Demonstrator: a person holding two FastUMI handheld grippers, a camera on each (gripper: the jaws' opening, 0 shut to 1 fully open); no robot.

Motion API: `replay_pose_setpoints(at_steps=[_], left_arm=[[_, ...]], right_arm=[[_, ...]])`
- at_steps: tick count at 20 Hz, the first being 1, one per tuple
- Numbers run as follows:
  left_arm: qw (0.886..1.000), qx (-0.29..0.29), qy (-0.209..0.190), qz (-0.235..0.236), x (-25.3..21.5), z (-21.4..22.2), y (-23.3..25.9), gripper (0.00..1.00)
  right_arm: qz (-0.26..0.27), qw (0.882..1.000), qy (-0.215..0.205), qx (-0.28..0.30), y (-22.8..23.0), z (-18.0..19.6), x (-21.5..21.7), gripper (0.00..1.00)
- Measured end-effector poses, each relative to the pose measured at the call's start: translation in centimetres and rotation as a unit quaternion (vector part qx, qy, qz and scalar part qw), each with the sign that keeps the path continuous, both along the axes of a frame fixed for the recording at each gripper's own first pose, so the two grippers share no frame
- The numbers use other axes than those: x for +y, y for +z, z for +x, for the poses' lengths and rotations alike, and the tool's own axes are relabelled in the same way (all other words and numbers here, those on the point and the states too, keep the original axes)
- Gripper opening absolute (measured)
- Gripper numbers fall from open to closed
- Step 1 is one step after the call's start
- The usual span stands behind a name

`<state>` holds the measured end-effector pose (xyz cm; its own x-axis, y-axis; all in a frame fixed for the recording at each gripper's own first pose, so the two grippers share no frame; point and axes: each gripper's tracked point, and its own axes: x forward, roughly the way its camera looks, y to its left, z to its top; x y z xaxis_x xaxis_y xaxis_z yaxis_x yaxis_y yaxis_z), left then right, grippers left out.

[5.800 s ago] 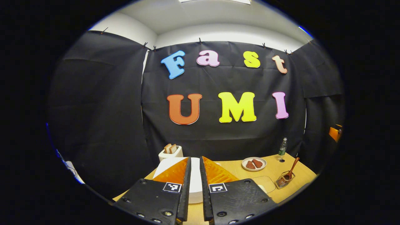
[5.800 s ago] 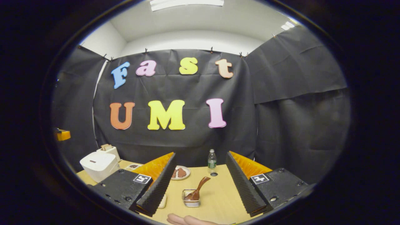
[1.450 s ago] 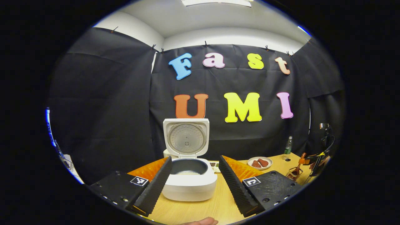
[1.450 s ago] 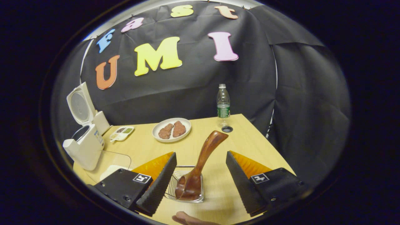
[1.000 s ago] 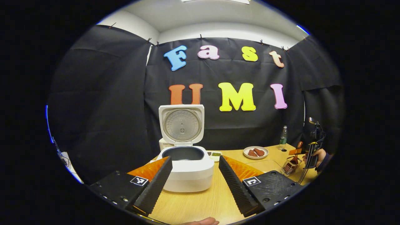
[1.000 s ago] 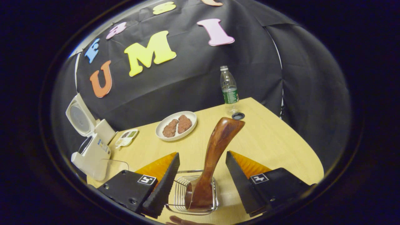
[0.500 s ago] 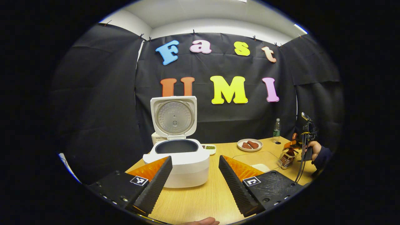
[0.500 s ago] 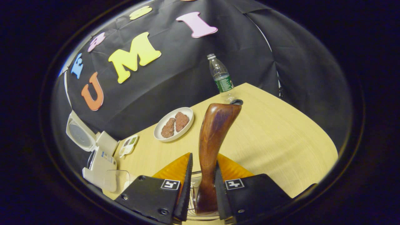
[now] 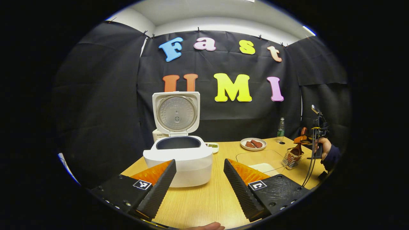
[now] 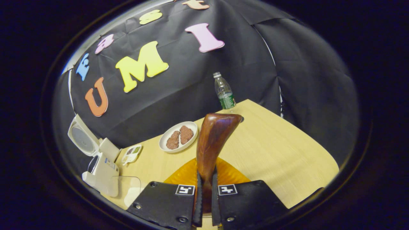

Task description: Close the left gripper, press the button to open the rice cooker; take a wooden spoon from the chopstick holder with the right hand, scoop a spoonful of rice and pour it into the rice cooker, then put the wooden spoon back into the chopstick holder.

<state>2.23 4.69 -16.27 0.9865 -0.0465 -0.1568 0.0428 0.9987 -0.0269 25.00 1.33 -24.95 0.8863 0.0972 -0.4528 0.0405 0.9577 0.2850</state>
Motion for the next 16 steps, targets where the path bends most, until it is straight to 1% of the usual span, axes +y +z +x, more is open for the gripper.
replay_pose_setpoints(at_steps=[4,7,8,9,10,11,12,13,14,16], left_arm=[[1.000,-0.004,0.004,-0.007,1.0,-0.6,-0.3,0.94],[1.000,-0.006,0.007,-0.014,1.9,-0.8,-0.4,0.94],[1.000,-0.007,0.009,-0.017,2.2,-0.9,-0.5,0.95],[1.000,-0.008,0.010,-0.019,2.5,-1.1,-0.4,0.94],[1.000,-0.010,0.013,-0.021,2.7,-1.3,-0.3,0.95],[0.999,-0.014,0.019,-0.022,3.2,-1.4,-0.1,0.94],[0.999,-0.023,0.028,-0.022,3.7,-1.6,0.3,0.94],[0.999,-0.034,0.036,-0.020,4.3,-1.8,0.9,0.94],[0.998,-0.046,0.038,-0.019,4.4,-2.1,1.6,0.94],[0.997,-0.060,0.033,-0.021,4.4,-2.7,2.3,0.94]], right_arm=[[-0.055,0.996,-0.001,-0.065,5.0,-1.7,1.0,0.09],[-0.078,0.992,0.013,-0.098,7.9,-3.5,3.7,0.09],[-0.087,0.991,0.021,-0.103,8.4,-4.2,4.8,0.09],[-0.095,0.989,0.027,-0.108,9.0,-4.7,5.9,0.12],[-0.102,0.987,0.034,-0.117,9.5,-5.1,7.2,0.12],[-0.111,0.985,0.041,-0.126,10.1,-5.5,8.5,0.09],[-0.122,0.982,0.051,-0.135,10.3,-6.0,9.8,0.09],[-0.131,0.979,0.063,-0.145,10.6,-6.3,11.1,0.12],[-0.139,0.976,0.074,-0.154,10.6,-6.6,12.5,0.09],[-0.144,0.972,0.094,-0.162,10.1,-6.9,15.1,0.09]])
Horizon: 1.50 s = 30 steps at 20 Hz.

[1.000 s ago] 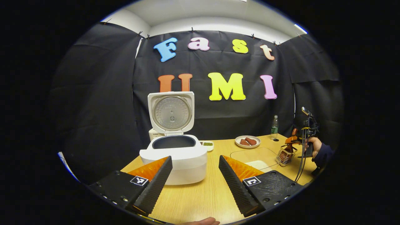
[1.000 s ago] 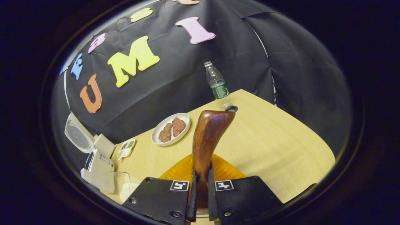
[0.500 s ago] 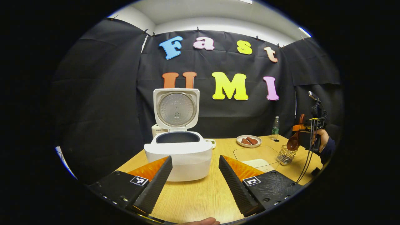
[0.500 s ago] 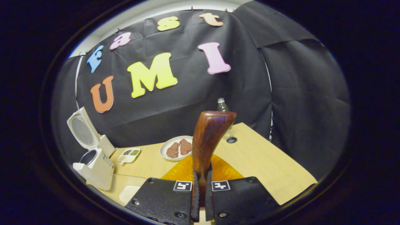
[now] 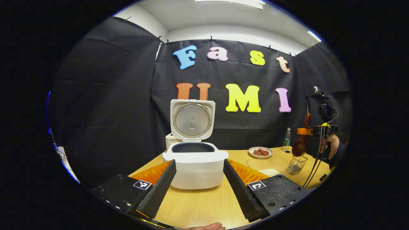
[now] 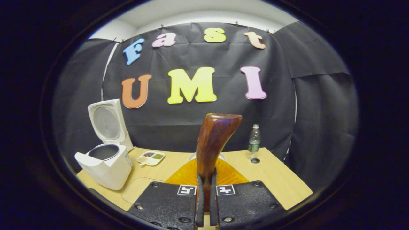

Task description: Close the left gripper, press the button to open the rice cooker; take a wooden spoon from the chopstick holder with the right hand, scoop a spoonful of rice and pour it into the rice cooker, then put the wooden spoon back into the chopstick holder.

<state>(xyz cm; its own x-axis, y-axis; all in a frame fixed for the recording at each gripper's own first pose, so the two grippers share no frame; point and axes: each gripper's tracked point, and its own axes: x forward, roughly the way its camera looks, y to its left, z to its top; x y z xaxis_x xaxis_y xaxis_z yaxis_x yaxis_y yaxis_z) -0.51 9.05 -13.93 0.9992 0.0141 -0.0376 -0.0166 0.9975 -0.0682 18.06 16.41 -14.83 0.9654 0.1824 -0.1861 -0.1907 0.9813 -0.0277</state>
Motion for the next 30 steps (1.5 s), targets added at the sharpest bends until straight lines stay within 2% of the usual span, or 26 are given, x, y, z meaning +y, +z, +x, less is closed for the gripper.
replay_pose_setpoints(at_steps=[5,7,8,9,10,11,12,14,16,17,18,20,22,23,24,27,28,30], left_arm=[[1.000,-0.016,-0.004,0.006,0.0,-0.7,0.8,0.94],[1.000,-0.010,-0.008,0.003,-0.1,-0.6,0.4,0.93],[1.000,-0.007,-0.007,0.003,0.0,-0.5,0.2,0.94],[1.000,-0.003,-0.006,0.003,0.2,-0.4,0.0,0.93],[1.000,-0.002,-0.006,0.003,0.3,-0.3,-0.1,0.94],[1.000,-0.001,-0.006,0.001,0.4,-0.2,-0.1,0.94],[1.000,0.002,-0.007,-0.001,0.4,-0.1,-0.2,0.94],[1.000,0.003,-0.010,-0.005,0.5,0.0,-0.1,0.94],[1.000,0.004,-0.009,-0.006,0.7,0.0,-0.2,0.94],[1.000,0.005,-0.008,-0.007,0.7,0.0,-0.3,0.94],[1.000,0.005,-0.008,-0.007,0.7,0.0,-0.4,0.94],[1.000,0.009,-0.010,-0.007,0.6,0.0,-0.7,0.94],[1.000,0.013,-0.008,-0.006,0.8,0.1,-1.0,0.94],[1.000,0.013,-0.006,-0.006,0.9,0.2,-1.0,0.94],[1.000,0.013,-0.006,-0.009,1.0,0.2,-0.9,0.94],[1.000,0.017,-0.009,-0.016,0.9,0.3,-1.2,0.93],[1.000,0.018,-0.009,-0.017,1.0,0.2,-1.4,0.94],[1.000,0.019,-0.008,-0.021,1.2,0.2,-1.4,0.94]], right_arm=[[-0.004,0.999,0.037,0.030,-5.0,0.4,5.8,0.09],[-0.023,0.999,0.027,0.038,-7.3,1.3,6.5,0.09],[-0.030,0.999,0.021,0.040,-8.3,1.7,7.0,0.06],[-0.037,0.998,0.013,0.044,-9.2,2.3,7.1,0.09],[-0.045,0.998,0.001,0.044,-9.8,2.9,6.9,0.06],[-0.051,0.998,-0.019,0.040,-10.0,3.5,6.4,0.09],[-0.059,0.997,-0.031,0.032,-10.1,3.8,6.2,0.06],[-0.083,0.995,-0.047,0.020,-10.4,4.4,6.1,0.09],[-0.094,0.993,-0.067,0.038,-12.3,4.7,5.8,0.09],[-0.095,0.991,-0.075,0.054,-13.4,4.7,5.8,0.12],[-0.094,0.991,-0.075,0.065,-13.9,4.6,6.0,0.09],[-0.077,0.993,-0.046,0.075,-14.4,4.0,7.8,0.06],[-0.042,0.994,0.000,0.103,-15.6,2.5,10.3,0.09],[-0.033,0.993,0.014,0.110,-15.7,1.9,11.1,0.06],[-0.028,0.993,0.019,0.112,-15.6,1.5,11.3,0.09],[0.005,0.992,0.030,0.126,-15.6,0.4,12.1,0.09],[0.017,0.991,0.030,0.130,-15.6,0.2,12.2,0.12],[0.045,0.989,0.030,0.139,-15.6,0.3,12.1,0.09]])
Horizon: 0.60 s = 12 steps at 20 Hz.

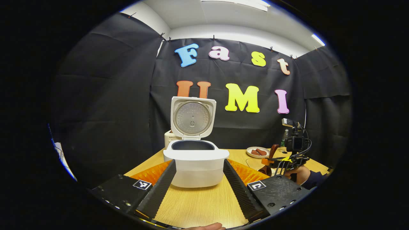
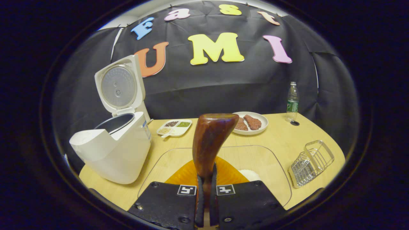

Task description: Close the left gripper, press the button to open the rice cooker; take a wooden spoon from the chopstick holder with the right hand, scoop a spoonful of rice and pour it into the rice cooker, then put the wooden spoon back into the chopstick holder.

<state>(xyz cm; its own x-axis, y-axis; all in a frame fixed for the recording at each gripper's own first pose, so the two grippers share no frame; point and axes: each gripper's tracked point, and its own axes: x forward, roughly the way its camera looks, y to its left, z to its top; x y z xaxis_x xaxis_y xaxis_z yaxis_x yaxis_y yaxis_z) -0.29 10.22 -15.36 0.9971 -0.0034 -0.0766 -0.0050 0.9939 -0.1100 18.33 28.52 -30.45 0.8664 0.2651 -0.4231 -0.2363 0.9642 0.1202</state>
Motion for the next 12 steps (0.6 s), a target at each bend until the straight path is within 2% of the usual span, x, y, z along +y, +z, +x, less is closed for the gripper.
replay_pose_setpoints(at_steps=[3,4,5,8,12], left_arm=[[1.000,-0.001,-0.004,-0.001,-0.17,0.04,0.23,0.94],[1.000,-0.003,-0.002,0.003,0.00,0.15,0.28,0.94],[1.000,-0.005,0.000,0.005,0.07,0.17,0.45,0.94],[1.000,-0.006,-0.007,0.002,-0.63,0.27,0.49,0.94],[1.000,0.003,0.000,0.017,-0.44,0.47,0.16,0.94]], right_arm=[[0.084,0.996,0.001,0.043,-0.30,-0.01,0.29,0.09],[0.108,0.992,0.001,0.058,-0.45,0.13,0.19,0.06],[0.128,0.989,0.008,0.070,-0.40,0.17,0.39,0.09],[0.171,0.980,0.022,0.096,-0.36,0.12,0.68,0.09],[0.247,0.960,0.024,0.128,0.16,0.35,-0.07,0.08]])
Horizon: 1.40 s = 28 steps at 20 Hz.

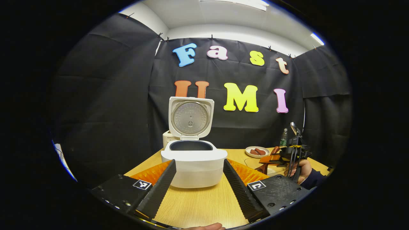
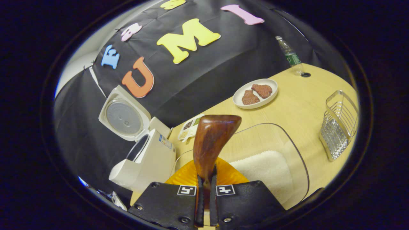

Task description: Close the left gripper, press the button to open the rice cooker; take a wooden spoon from the chopstick holder with the right hand, scoop a spoonful of rice and pour it into the rice cooker, then put the wooden spoon back into the chopstick holder.

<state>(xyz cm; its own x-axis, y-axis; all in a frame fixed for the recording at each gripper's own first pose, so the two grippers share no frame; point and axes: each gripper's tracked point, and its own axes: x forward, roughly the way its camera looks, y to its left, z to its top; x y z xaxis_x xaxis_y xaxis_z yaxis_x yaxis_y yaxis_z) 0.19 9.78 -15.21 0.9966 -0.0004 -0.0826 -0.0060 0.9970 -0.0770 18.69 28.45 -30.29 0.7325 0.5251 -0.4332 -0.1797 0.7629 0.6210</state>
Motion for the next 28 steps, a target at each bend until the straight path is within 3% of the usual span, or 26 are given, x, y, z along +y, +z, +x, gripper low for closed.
replay_pose_setpoints(at_steps=[6,12,15,20,24,26,28], left_arm=[[1.000,-0.002,0.000,0.016,-0.4,-0.2,0.6,0.94],[1.000,0.005,-0.007,0.019,-1.7,0.2,0.4,0.94],[1.000,0.008,-0.014,0.019,-2.5,-0.1,0.2,0.94],[0.999,0.013,-0.007,0.038,-2.3,-0.5,-0.3,0.94],[0.999,0.010,-0.003,0.034,-1.8,-1.0,-0.1,0.94],[1.000,0.011,0.002,0.028,-1.3,-1.4,0.0,0.94],[1.000,0.011,0.006,0.026,-0.7,-1.8,0.0,0.94]], right_arm=[[0.092,0.995,-0.039,0.004,2.5,0.9,-3.7,0.08],[0.212,0.974,-0.078,0.015,6.1,1.6,-8.3,0.07],[0.282,0.953,-0.108,0.016,8.5,2.1,-10.9,0.09],[0.381,0.918,-0.112,0.015,12.6,2.4,-12.5,0.12],[0.465,0.874,-0.131,0.058,13.9,2.8,-11.4,0.12],[0.467,0.876,-0.096,0.068,15.1,2.8,-8.4,0.12],[0.437,0.894,-0.077,0.062,16.2,3.1,-5.5,0.12]])
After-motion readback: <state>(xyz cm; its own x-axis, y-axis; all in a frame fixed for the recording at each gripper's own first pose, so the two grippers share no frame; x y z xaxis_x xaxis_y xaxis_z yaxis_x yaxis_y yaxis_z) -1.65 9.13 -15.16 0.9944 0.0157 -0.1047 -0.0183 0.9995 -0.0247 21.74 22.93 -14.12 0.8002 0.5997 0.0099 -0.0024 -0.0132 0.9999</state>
